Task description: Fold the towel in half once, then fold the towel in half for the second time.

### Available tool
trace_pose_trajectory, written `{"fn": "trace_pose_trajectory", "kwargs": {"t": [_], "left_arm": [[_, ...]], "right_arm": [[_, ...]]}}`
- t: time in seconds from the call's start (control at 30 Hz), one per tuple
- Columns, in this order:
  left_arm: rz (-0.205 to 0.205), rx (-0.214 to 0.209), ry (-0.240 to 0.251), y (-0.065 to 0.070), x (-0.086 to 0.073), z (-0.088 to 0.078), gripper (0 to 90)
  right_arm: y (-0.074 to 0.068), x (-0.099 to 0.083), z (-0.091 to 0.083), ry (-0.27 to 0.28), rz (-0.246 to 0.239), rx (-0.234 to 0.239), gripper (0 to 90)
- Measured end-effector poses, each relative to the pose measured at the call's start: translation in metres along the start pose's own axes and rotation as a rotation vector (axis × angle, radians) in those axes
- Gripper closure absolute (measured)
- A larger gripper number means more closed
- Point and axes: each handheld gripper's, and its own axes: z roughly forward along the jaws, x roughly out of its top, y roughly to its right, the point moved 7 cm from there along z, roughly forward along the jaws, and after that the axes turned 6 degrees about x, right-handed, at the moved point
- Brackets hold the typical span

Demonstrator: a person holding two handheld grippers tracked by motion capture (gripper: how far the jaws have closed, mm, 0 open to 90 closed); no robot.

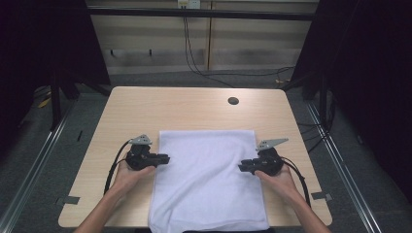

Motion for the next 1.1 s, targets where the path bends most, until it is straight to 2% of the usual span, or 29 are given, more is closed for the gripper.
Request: {"fn": "trace_pose_trajectory", "kwargs": {"t": [0.03,0.07,0.1,0.13,0.17,0.23,0.3,0.33,0.37,0.47,0.5,0.53,0.73,0.8,0.93,1.1], "left_arm": [[0.000,0.000,0.000,0.000,0.000,0.000,78.4],[-0.010,0.027,-0.023,-0.006,-0.003,0.010,78.3],[-0.010,0.027,-0.023,-0.006,-0.003,0.010,79.7],[0.006,0.033,-0.018,-0.005,-0.004,0.010,79.7],[0.006,0.033,-0.018,-0.005,-0.004,0.010,79.7],[0.031,0.049,-0.026,-0.003,-0.006,0.008,79.7],[0.026,0.028,-0.028,-0.001,-0.009,0.005,81.1],[0.046,0.026,-0.033,0.002,-0.014,0.001,81.9],[0.046,0.026,-0.033,0.002,-0.014,0.001,82.0],[0.055,0.018,-0.054,0.012,-0.022,-0.007,82.0],[0.055,0.018,-0.054,0.012,-0.022,-0.007,82.0],[0.045,0.015,-0.040,0.015,-0.025,-0.008,82.0],[0.026,0.007,-0.030,0.017,-0.029,-0.011,83.4],[0.037,0.009,-0.036,0.021,-0.032,-0.013,84.2],[0.055,0.007,-0.053,0.033,-0.041,-0.022,84.1],[0.068,-0.021,-0.094,0.049,-0.057,-0.038,83.6]], "right_arm": [[0.000,0.000,0.000,0.000,0.000,0.000,71.9],[0.011,0.004,0.009,-0.007,0.003,-0.037,71.8],[0.015,0.005,0.012,-0.007,0.009,-0.043,71.8],[0.017,0.005,0.014,-0.008,0.011,-0.046,71.4],[0.017,0.005,0.014,-0.008,0.011,-0.046,71.4],[0.018,0.003,0.017,-0.020,0.019,-0.051,70.7],[0.016,-0.001,0.015,-0.018,0.032,-0.042,70.6],[0.014,-0.003,0.014,-0.020,0.028,-0.044,70.6],[0.014,-0.003,0.014,-0.020,0.028,-0.044,70.6],[0.002,-0.012,0.009,-0.036,0.023,-0.017,70.9],[0.002,-0.012,0.009,-0.036,0.023,-0.017,70.9],[-0.006,-0.017,0.006,-0.060,0.014,-0.019,70.9],[-0.018,-0.025,0.002,-0.072,0.008,-0.018,72.1],[-0.026,-0.031,-0.002,-0.082,0.019,0.001,73.5],[-0.031,-0.035,-0.003,-0.079,0.044,0.022,75.1],[-0.045,-0.042,-0.006,-0.104,0.024,0.043,74.8]]}}
